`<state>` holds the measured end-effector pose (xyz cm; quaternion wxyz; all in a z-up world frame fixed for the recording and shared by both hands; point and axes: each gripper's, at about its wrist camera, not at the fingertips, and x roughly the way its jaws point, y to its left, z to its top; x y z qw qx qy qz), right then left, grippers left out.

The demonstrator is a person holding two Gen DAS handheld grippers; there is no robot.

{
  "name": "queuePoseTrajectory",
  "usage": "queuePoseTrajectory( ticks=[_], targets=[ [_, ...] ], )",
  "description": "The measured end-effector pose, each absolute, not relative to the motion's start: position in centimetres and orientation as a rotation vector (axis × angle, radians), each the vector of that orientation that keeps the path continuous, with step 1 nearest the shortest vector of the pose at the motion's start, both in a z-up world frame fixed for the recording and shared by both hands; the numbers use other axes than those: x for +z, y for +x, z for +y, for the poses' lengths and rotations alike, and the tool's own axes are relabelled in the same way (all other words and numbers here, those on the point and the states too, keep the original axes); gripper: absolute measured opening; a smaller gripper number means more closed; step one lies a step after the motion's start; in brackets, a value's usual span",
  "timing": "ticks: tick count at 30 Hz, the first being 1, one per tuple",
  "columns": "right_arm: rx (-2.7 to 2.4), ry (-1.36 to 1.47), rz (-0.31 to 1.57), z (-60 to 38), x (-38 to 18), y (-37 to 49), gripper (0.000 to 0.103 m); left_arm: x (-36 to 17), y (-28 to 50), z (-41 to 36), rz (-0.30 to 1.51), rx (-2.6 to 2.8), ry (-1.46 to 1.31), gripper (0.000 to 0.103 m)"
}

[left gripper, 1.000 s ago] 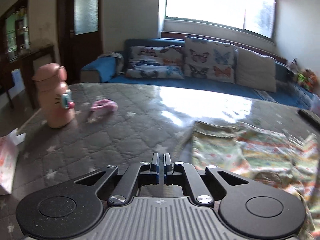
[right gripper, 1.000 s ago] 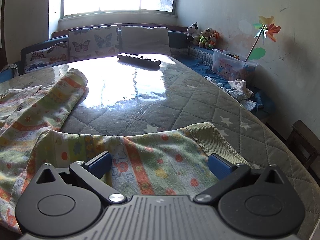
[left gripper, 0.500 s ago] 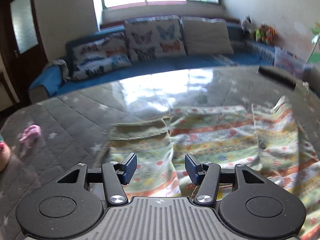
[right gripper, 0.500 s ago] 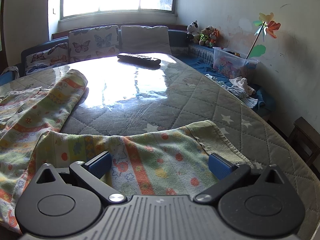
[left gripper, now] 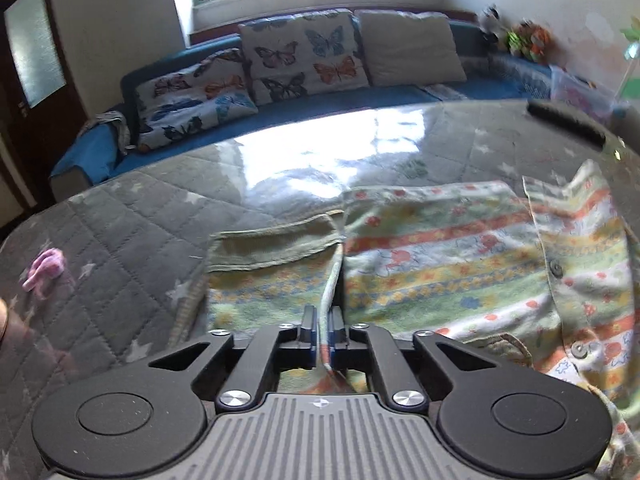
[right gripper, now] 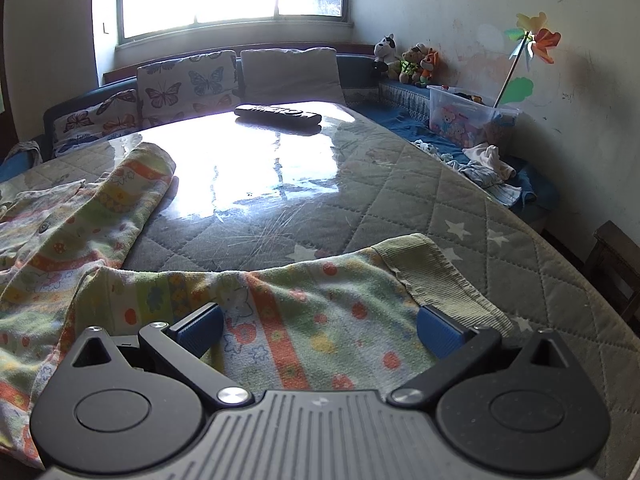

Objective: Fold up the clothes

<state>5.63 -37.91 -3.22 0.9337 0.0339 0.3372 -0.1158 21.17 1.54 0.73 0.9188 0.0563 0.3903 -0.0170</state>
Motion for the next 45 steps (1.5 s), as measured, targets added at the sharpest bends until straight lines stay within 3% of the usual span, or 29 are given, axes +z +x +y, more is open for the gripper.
queuePoseTrajectory(
  ticks=[10,20,24,28,31,37,45],
  targets=[
    [-0.215,0.022,0.632,-35.7,-1.7,4.8,0.103,4.8,14.5,9.2,0.645,0.139,-0.082,0.002],
    [0.021,-0.061,0.559,-29.2,1.7,4.7,0.103,2.1,6.1,14.6,0.674,0.275,-0.247,0.003],
    [0.141,-0.115,0.565,-25.7,1.5,5.3,0.103,1.2,4.7,13.9,0.7,0.282,-0.181,0.014],
    [0.215,-0.159,0.585,-22.8,0.4,6.2,0.103,1.4,4.3,12.4,0.673,0.31,-0.031,0.058],
    [0.232,-0.178,0.609,-21.8,-0.5,6.6,0.103,1.2,4.6,11.2,0.661,0.281,0.095,0.072],
    [0.266,-0.216,0.658,-19.7,-2.3,7.5,0.103,-0.2,6.7,10.5,0.67,0.28,0.261,0.077],
    [0.284,-0.17,0.67,-20.1,-3.0,7.9,0.103,1.7,7.8,19.0,0.628,0.359,-0.274,0.081]
  ],
)
